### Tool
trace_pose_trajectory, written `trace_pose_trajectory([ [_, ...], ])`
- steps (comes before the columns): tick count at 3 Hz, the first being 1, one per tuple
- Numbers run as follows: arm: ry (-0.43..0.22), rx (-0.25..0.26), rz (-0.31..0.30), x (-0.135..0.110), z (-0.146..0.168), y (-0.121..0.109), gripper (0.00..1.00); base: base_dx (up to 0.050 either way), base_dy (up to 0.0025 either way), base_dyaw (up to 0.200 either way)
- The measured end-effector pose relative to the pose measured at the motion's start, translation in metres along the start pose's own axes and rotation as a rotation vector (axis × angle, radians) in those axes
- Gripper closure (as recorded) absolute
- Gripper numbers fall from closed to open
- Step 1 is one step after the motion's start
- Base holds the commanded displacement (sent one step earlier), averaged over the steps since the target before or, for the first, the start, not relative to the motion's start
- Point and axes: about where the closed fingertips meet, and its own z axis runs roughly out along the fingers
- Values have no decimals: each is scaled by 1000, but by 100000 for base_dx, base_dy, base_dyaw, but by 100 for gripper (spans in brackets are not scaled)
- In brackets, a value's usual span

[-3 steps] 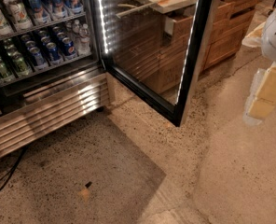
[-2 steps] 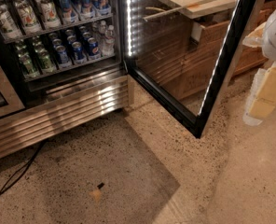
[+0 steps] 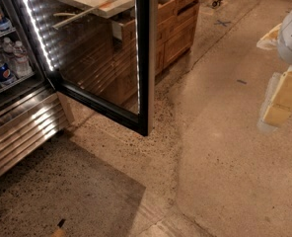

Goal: Close right fridge door

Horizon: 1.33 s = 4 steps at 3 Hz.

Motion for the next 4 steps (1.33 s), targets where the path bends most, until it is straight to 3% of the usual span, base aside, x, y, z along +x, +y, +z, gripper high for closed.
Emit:
trace_pose_trajectory([
  [1,0,0,0,0,0,0,0,4042,233,11639],
  [2,0,0,0,0,0,0,0,4495,-185,-8182],
  [4,0,0,0,0,0,0,0,4903,-2,47],
])
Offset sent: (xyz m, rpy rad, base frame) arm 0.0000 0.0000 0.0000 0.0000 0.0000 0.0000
